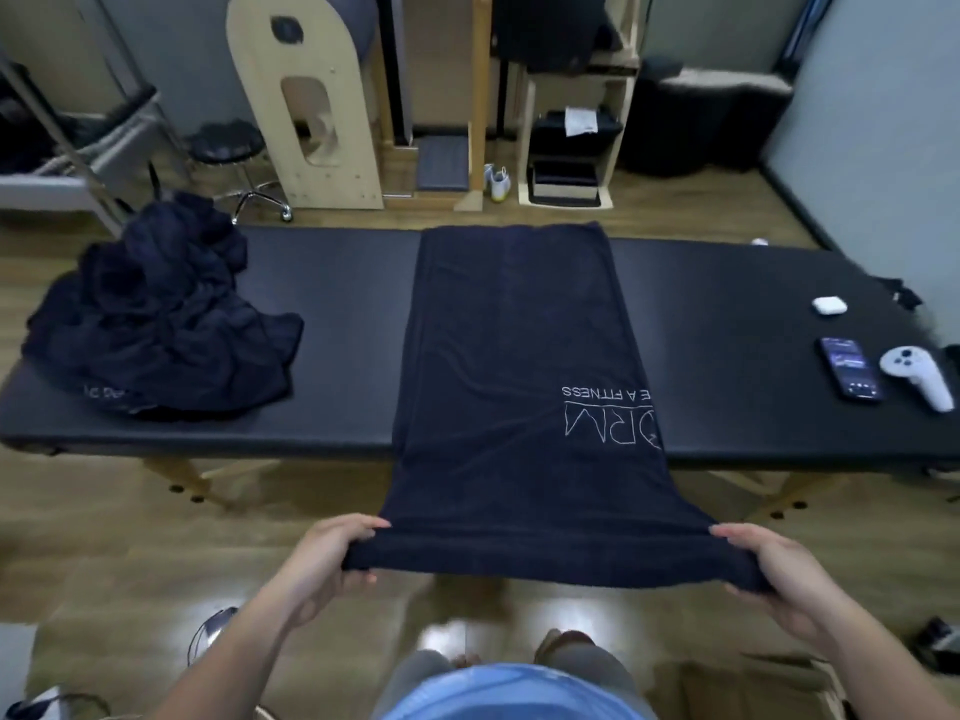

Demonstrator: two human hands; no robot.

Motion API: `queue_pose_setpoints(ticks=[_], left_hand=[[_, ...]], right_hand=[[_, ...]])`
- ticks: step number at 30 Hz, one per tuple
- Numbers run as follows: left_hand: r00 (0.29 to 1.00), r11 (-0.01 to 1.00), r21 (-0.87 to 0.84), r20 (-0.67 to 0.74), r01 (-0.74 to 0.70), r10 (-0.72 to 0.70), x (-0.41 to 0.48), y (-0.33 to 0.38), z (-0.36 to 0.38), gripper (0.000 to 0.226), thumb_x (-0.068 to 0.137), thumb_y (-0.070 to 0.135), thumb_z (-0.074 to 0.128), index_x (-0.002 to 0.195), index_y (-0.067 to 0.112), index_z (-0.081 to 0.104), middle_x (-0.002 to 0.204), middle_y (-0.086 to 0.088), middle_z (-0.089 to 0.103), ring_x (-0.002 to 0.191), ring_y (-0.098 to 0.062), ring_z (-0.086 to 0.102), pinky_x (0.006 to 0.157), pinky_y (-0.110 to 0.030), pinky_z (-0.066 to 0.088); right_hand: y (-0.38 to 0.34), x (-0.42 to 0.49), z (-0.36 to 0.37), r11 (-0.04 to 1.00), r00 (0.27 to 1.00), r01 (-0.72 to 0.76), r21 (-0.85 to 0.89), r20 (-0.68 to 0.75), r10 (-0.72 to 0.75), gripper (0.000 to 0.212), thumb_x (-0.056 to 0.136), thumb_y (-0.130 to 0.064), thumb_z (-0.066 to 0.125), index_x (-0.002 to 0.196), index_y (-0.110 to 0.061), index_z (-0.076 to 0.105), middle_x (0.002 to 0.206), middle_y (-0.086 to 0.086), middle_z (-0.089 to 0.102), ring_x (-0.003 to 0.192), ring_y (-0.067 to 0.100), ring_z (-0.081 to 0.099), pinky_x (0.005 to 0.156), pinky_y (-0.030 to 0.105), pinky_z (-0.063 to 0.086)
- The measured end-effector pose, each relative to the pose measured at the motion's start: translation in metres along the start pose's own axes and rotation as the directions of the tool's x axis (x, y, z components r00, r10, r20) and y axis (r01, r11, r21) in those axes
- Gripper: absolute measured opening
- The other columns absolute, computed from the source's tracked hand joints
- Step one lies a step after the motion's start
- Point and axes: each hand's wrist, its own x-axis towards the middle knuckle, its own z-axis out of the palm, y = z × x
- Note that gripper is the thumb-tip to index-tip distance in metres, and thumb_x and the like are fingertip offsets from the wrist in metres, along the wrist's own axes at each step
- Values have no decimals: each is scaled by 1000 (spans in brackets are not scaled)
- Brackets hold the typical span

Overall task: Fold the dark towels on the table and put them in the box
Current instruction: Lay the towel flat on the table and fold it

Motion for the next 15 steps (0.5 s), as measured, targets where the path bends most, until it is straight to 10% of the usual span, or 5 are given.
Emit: queue_pose_setpoints(ticks=[3,7,12,15], left_hand=[[978,995,-94,201,-29,48,8,10,-21,50,68,-5,53,117,-3,64,113,-21,69,91,-27,67,63,-28,59],[946,964,212,313,-158,86,17,-11,-39,71,53,-21,51,120,-1,59,106,-13,74,91,-16,72,75,-24,56],[960,949,302,281,-93,5,25,-14,-39,35,64,-11,69,95,2,77,97,-24,73,81,-20,71,73,-29,59],[960,894,409,271,-185,74,35,40,-30,9,73,2,72,73,9,77,76,-14,72,64,-16,65,60,-24,51]], right_hand=[[-14,-2,-7,996,996,-87,29,-18,88,42,86,-4,35,106,-9,71,109,18,69,94,35,64,82,45,53],[1,7,-20,985,983,-167,-47,66,170,63,73,4,25,121,-7,65,123,18,67,121,39,58,112,59,33],[5,8,-23,977,953,-118,-176,256,161,47,94,14,34,125,-9,62,112,17,73,99,38,71,85,48,57],[-34,20,-19,995,945,-75,-73,313,94,57,58,-1,89,110,-8,68,98,17,75,70,28,70,61,35,58]])
